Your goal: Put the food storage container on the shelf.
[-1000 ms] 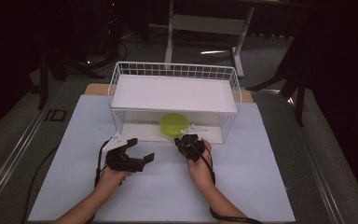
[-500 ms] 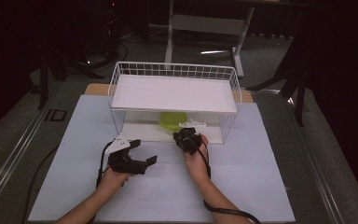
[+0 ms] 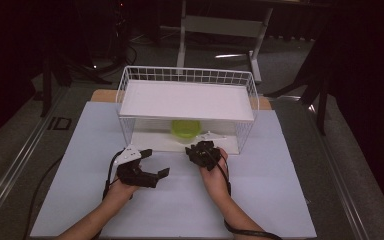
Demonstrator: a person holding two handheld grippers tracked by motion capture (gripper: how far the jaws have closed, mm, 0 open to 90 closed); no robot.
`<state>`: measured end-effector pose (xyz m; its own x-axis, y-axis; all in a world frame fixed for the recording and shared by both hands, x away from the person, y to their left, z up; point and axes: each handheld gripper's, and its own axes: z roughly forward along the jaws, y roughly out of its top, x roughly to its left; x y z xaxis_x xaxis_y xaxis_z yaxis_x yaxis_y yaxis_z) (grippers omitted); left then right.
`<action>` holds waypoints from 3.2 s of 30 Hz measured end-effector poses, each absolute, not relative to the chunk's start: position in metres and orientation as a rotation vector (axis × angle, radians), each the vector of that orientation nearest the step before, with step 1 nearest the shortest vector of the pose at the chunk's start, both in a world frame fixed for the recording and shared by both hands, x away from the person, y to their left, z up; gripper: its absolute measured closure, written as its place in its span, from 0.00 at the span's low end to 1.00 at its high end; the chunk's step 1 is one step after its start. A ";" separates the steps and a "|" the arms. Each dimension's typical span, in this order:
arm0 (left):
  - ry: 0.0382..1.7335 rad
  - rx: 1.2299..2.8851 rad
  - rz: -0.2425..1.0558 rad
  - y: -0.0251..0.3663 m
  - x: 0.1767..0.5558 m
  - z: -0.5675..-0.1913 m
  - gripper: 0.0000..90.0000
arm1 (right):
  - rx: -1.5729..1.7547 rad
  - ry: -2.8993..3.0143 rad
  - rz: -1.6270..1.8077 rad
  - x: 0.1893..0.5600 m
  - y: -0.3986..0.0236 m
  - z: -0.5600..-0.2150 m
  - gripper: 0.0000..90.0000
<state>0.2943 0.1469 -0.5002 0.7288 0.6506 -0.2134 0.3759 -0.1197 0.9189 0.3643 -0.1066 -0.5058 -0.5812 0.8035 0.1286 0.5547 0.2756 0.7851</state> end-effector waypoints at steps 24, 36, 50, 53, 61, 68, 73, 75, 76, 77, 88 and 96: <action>0.787 1.718 0.310 0.188 0.265 -0.476 0.02 | 1.089 2.251 1.421 0.308 -0.141 -0.472 0.19; 0.821 1.699 0.309 0.211 0.250 -0.478 0.02 | 1.041 2.270 1.412 0.284 -0.165 -0.471 0.19; 0.817 1.718 0.298 0.219 0.234 -0.483 0.02 | 0.990 2.273 1.415 0.263 -0.190 -0.471 0.19; 0.807 1.748 0.301 0.221 0.229 -0.486 0.02 | 0.987 2.277 1.417 0.256 -0.197 -0.470 0.19; 0.796 1.784 0.310 0.219 0.220 -0.493 0.02 | 0.986 2.278 1.441 0.246 -0.205 -0.472 0.19; 0.785 1.782 0.316 0.217 0.221 -0.497 0.02 | 1.006 2.279 1.421 0.248 -0.214 -0.485 0.19; 0.773 1.781 0.324 0.218 0.222 -0.499 0.02 | 1.012 2.281 1.419 0.251 -0.216 -0.490 0.19; 0.779 1.766 0.317 0.218 0.223 -0.499 0.02 | 0.998 2.287 1.427 0.251 -0.216 -0.492 0.19; 0.777 1.763 0.321 0.219 0.223 -0.498 0.02 | 0.992 2.290 1.425 0.251 -0.216 -0.493 0.19; 0.776 1.763 0.323 0.219 0.223 -0.498 0.02 | 0.986 2.298 1.432 0.252 -0.216 -0.493 0.19; 0.778 1.729 0.344 0.224 0.225 -0.501 0.02 | 0.952 2.286 1.497 0.254 -0.217 -0.497 0.16; 0.782 1.730 0.374 0.224 0.217 -0.503 0.02 | 0.937 2.247 1.573 0.255 -0.221 -0.496 0.16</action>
<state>0.2173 0.2241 -0.5031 0.7280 0.6704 -0.1434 0.3095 -0.1348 0.9413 0.2550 -0.2210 -0.4963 -0.7644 0.6248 0.1589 0.3631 0.2137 0.9069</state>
